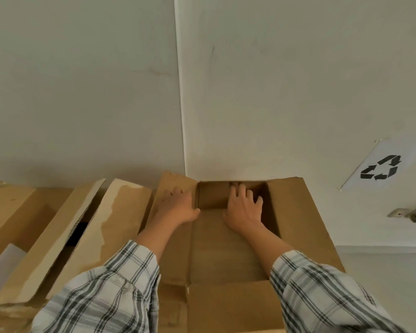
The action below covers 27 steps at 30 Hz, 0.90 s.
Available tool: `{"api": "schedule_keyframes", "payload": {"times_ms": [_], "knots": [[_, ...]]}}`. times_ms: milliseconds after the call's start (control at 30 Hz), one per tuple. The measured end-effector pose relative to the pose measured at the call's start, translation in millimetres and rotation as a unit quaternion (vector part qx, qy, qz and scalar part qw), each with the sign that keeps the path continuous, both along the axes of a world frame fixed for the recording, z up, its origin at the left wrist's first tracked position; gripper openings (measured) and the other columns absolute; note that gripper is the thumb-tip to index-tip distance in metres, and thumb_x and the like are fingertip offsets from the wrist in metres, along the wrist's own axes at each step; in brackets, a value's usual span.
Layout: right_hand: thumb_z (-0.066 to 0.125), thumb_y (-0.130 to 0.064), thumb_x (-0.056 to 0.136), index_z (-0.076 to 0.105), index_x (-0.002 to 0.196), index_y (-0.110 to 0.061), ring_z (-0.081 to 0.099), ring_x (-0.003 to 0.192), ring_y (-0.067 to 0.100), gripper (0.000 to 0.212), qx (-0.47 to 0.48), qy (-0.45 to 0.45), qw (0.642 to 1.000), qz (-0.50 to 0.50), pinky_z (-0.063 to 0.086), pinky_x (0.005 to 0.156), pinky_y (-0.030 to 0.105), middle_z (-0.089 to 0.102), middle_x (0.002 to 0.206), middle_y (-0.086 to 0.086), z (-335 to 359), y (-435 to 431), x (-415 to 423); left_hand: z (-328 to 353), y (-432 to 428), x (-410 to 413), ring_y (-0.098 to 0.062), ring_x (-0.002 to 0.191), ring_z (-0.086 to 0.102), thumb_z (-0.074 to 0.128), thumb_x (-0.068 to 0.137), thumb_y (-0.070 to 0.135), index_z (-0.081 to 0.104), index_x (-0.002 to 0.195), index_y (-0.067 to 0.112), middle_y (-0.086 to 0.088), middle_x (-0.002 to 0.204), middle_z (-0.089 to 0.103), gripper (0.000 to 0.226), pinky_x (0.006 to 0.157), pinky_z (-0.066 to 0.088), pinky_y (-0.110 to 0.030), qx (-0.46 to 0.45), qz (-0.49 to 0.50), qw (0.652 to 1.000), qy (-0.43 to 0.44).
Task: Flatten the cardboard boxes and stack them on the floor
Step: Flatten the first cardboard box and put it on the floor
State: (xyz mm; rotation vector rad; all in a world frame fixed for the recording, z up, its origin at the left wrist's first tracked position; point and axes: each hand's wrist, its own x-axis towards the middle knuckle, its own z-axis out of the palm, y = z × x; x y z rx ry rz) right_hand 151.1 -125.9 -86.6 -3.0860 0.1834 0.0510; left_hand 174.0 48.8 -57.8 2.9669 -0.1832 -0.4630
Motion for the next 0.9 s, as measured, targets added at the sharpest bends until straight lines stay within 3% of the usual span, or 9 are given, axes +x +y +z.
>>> {"api": "schedule_keyframes", "payload": {"times_ms": [100, 233, 467, 567, 633, 700, 767, 833, 900], "knots": [[0.052, -0.038, 0.092, -0.006, 0.157, -0.020, 0.008, 0.149, 0.031, 0.089, -0.001, -0.022, 1.000, 0.002, 0.012, 0.115, 0.061, -0.005, 0.164, 0.008, -8, -2, 31, -5, 5, 21, -0.037, 0.142, 0.023, 0.056, 0.092, 0.050, 0.045, 0.142, 0.024, -0.009, 0.156, 0.026, 0.057, 0.111, 0.030, -0.051, 0.000, 0.015, 0.999, -0.030], [0.052, -0.036, 0.092, -0.015, 0.155, -0.022, -0.010, 0.150, 0.029, 0.093, -0.027, 0.013, 0.999, 0.018, 0.000, 0.116, 0.064, -0.021, 0.162, 0.007, -22, -5, 70, -14, 13, 43, -0.039, 0.136, 0.026, 0.059, 0.090, 0.044, 0.035, 0.145, 0.022, -0.012, 0.156, 0.014, 0.064, 0.109, 0.031, -0.050, -0.012, 0.051, 0.996, -0.074], [0.056, -0.028, 0.091, -0.020, 0.154, -0.025, -0.017, 0.149, 0.027, 0.098, 0.001, 0.085, 0.996, 0.006, 0.000, 0.116, 0.063, -0.020, 0.163, 0.002, -52, -3, 93, -24, 22, 72, -0.041, 0.133, 0.038, 0.060, 0.092, 0.032, 0.013, 0.154, 0.021, -0.012, 0.159, 0.008, 0.079, 0.097, 0.047, -0.044, -0.080, 0.075, 0.992, -0.061], [0.060, -0.027, 0.089, -0.014, 0.155, -0.027, -0.014, 0.150, 0.028, 0.099, 0.006, 0.104, 0.995, 0.005, 0.002, 0.116, 0.065, -0.015, 0.164, 0.002, -51, -3, 100, -19, 28, 80, -0.037, 0.120, 0.052, 0.064, 0.088, 0.025, 0.003, 0.156, 0.023, -0.014, 0.151, 0.026, 0.091, 0.088, 0.052, -0.040, -0.136, 0.120, 0.983, -0.033], [0.059, -0.029, 0.090, -0.011, 0.156, -0.026, -0.012, 0.150, 0.029, 0.097, 0.000, 0.126, 0.992, 0.003, 0.000, 0.114, 0.067, -0.013, 0.164, 0.003, -44, -3, 103, -9, 35, 85, -0.032, 0.106, 0.061, 0.064, 0.087, 0.022, 0.016, 0.153, 0.016, -0.014, 0.132, 0.051, 0.081, 0.078, 0.051, -0.035, -0.185, 0.185, 0.965, 0.004], [0.054, -0.031, 0.092, -0.009, 0.156, -0.023, -0.009, 0.150, 0.032, 0.091, -0.012, 0.133, 0.991, 0.002, 0.001, 0.113, 0.069, -0.011, 0.164, 0.007, -34, 1, 103, 2, 40, 88, -0.027, 0.095, 0.063, 0.065, 0.089, 0.023, 0.048, 0.127, 0.011, -0.011, 0.114, 0.064, 0.044, 0.072, 0.051, -0.032, -0.261, 0.225, 0.937, 0.063], [0.049, -0.029, 0.095, -0.006, 0.157, -0.020, -0.003, 0.150, 0.034, 0.083, 0.009, 0.107, 0.994, 0.007, 0.004, 0.113, 0.069, -0.007, 0.164, 0.010, -20, 13, 97, 15, 37, 84, -0.021, 0.082, 0.063, 0.065, 0.091, 0.023, 0.058, 0.110, 0.010, -0.008, 0.097, 0.066, 0.024, 0.062, 0.051, -0.029, -0.338, 0.222, 0.907, 0.122], [0.042, -0.036, 0.098, -0.001, 0.157, -0.022, 0.008, 0.150, 0.033, 0.074, 0.075, 0.047, 0.996, 0.026, 0.013, 0.114, 0.066, -0.002, 0.165, 0.008, 6, 29, 84, 28, 25, 83, -0.021, 0.080, 0.064, 0.065, 0.090, 0.019, 0.065, 0.108, 0.008, -0.008, 0.090, 0.066, 0.021, 0.062, 0.052, -0.029, -0.369, 0.194, 0.898, 0.143], [0.033, -0.046, 0.100, 0.002, 0.157, -0.025, 0.032, 0.143, 0.034, 0.068, 0.160, -0.018, 0.986, 0.044, 0.033, 0.107, 0.058, 0.014, 0.163, 0.006, 43, 42, 64, 44, 8, 78, -0.021, 0.078, 0.064, 0.064, 0.088, 0.018, 0.068, 0.096, 0.010, -0.008, 0.086, 0.067, 0.012, 0.061, 0.052, -0.028, -0.384, 0.174, 0.896, 0.139]]}}
